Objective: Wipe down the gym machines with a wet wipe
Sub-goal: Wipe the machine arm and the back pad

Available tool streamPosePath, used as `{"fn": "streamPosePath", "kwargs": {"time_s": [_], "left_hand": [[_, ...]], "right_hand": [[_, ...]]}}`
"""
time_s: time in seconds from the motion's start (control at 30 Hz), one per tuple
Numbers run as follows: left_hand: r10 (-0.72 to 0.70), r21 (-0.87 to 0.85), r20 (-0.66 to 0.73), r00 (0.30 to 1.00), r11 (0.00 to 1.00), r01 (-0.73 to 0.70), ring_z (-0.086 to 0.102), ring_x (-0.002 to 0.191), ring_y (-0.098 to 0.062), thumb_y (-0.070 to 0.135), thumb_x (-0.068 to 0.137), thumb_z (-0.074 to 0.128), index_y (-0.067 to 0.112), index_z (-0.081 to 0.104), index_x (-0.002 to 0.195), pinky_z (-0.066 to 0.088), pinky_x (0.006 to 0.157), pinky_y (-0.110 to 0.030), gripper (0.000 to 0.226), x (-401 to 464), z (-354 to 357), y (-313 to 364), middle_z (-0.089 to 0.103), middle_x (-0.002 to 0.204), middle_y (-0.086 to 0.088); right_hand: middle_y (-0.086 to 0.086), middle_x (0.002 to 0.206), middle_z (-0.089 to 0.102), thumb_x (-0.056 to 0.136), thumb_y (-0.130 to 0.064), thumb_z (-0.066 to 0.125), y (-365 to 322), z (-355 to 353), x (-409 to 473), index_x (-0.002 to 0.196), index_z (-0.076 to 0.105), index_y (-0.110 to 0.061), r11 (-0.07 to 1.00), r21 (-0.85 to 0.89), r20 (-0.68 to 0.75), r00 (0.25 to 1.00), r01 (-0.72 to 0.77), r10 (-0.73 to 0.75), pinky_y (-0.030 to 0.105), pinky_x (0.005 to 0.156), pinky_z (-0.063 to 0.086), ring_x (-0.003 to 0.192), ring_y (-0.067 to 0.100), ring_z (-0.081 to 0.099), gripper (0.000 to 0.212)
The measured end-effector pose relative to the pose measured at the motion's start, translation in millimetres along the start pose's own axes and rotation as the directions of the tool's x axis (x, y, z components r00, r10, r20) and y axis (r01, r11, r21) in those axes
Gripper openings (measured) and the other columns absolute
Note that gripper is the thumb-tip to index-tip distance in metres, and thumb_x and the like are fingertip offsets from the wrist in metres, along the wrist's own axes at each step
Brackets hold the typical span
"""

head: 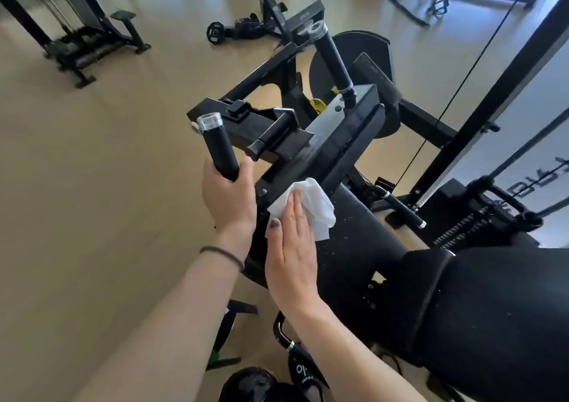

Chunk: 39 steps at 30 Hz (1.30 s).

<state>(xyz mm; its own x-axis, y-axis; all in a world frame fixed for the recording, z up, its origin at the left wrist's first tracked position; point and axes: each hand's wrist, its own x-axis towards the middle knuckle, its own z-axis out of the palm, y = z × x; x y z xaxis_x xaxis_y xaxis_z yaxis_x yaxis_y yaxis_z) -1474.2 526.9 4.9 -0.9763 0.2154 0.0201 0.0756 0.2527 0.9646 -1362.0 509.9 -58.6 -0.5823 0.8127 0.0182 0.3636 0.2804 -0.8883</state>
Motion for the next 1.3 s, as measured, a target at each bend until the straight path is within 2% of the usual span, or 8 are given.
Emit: {"fn": "streamPosePath", "kwargs": {"time_s": [0.17,0.33,0.47,0.63,0.77,0.93,1.17,1.3], "left_hand": [[-0.006,-0.040,-0.030,1.000,0.999,0.005,0.063,0.062,-0.017,0.029,0.086,0.064,0.012,0.056,0.090,0.052,0.056,-0.025,0.019,-0.3,5.2,-4.8,0.067,0.078,-0.010],[-0.029,-0.023,-0.023,0.999,0.999,0.028,0.065,0.069,-0.025,0.030,0.084,0.066,0.017,0.056,0.090,0.051,0.055,-0.024,0.017,3.0,5.9,-12.0,0.066,0.084,-0.011],[-0.012,-0.015,-0.050,0.999,1.000,0.011,0.060,0.062,-0.020,0.023,0.085,0.064,0.012,0.056,0.091,0.046,0.048,-0.017,0.014,3.0,7.6,-11.0,0.065,0.083,-0.013],[0.024,0.018,-0.072,0.997,1.000,-0.023,0.065,0.067,-0.026,0.024,0.082,0.061,0.016,0.056,0.089,0.053,0.054,-0.028,0.012,3.5,8.7,-12.8,0.067,0.080,-0.009],[0.025,0.008,-0.070,0.997,1.000,-0.025,0.063,0.062,-0.022,0.020,0.085,0.060,0.013,0.055,0.091,0.047,0.049,-0.017,0.010,0.2,7.5,-11.4,0.065,0.082,-0.011],[0.020,0.050,-0.059,0.998,0.999,-0.017,0.065,0.071,-0.028,0.026,0.083,0.059,0.025,0.050,0.085,0.059,0.064,-0.042,0.010,-0.2,6.8,-12.5,0.066,0.083,-0.009],[0.046,0.047,-0.068,0.997,0.998,-0.043,0.066,0.071,-0.027,0.026,0.082,0.058,0.019,0.053,0.089,0.058,0.067,-0.042,0.011,0.3,7.8,-14.1,0.067,0.081,-0.006],[0.040,0.041,-0.049,0.998,0.998,-0.038,0.065,0.069,-0.024,0.024,0.085,0.059,0.016,0.052,0.091,0.054,0.058,-0.029,0.012,0.3,7.2,-15.1,0.066,0.083,-0.009]], "right_hand": [[-0.021,0.162,-0.020,0.096,-0.056,-0.003,6.5,-3.4,17.5,0.155,-0.013,-0.028,0.993,-0.100,0.017,0.998,-0.062,0.064,0.024,0.124,-0.012,0.146,-0.009,-0.024,0.067],[-0.013,0.168,-0.015,0.109,-0.047,0.011,17.3,-31.5,80.6,0.161,-0.006,-0.019,0.983,0.018,-0.040,0.983,-0.180,0.181,0.033,0.127,-0.008,0.150,-0.003,-0.021,0.061],[-0.019,0.164,-0.018,0.110,-0.046,0.015,11.5,-33.5,79.2,0.160,-0.007,-0.021,0.975,0.118,-0.017,0.981,-0.190,0.193,0.032,0.127,-0.008,0.146,-0.008,-0.024,0.061],[-0.016,0.163,-0.025,0.099,-0.058,0.003,3.6,1.5,8.8,0.157,-0.014,-0.025,0.996,-0.056,0.010,0.998,-0.064,0.065,0.024,0.124,-0.011,0.147,-0.005,-0.027,0.069],[-0.014,0.165,-0.021,0.104,-0.054,0.008,14.6,-7.3,34.1,0.160,-0.009,-0.020,0.995,-0.045,-0.022,0.996,-0.087,0.086,0.028,0.126,-0.009,0.147,-0.005,-0.027,0.068],[-0.007,0.167,-0.018,0.110,-0.043,0.015,10.1,-33.6,81.5,0.159,-0.009,-0.015,0.981,0.088,-0.016,0.984,-0.175,0.177,0.032,0.127,-0.009,0.148,-0.002,-0.024,0.062],[-0.009,0.165,-0.026,0.100,-0.056,0.006,2.0,2.9,-4.2,0.157,-0.014,-0.020,0.995,-0.097,0.066,0.997,-0.023,0.030,0.023,0.123,-0.013,0.147,-0.003,-0.030,0.071],[-0.004,0.168,-0.018,0.107,-0.049,0.011,14.8,-19.0,47.8,0.161,-0.006,-0.012,0.992,-0.097,0.007,0.997,-0.075,0.076,0.026,0.125,-0.011,0.147,-0.002,-0.028,0.068]]}}
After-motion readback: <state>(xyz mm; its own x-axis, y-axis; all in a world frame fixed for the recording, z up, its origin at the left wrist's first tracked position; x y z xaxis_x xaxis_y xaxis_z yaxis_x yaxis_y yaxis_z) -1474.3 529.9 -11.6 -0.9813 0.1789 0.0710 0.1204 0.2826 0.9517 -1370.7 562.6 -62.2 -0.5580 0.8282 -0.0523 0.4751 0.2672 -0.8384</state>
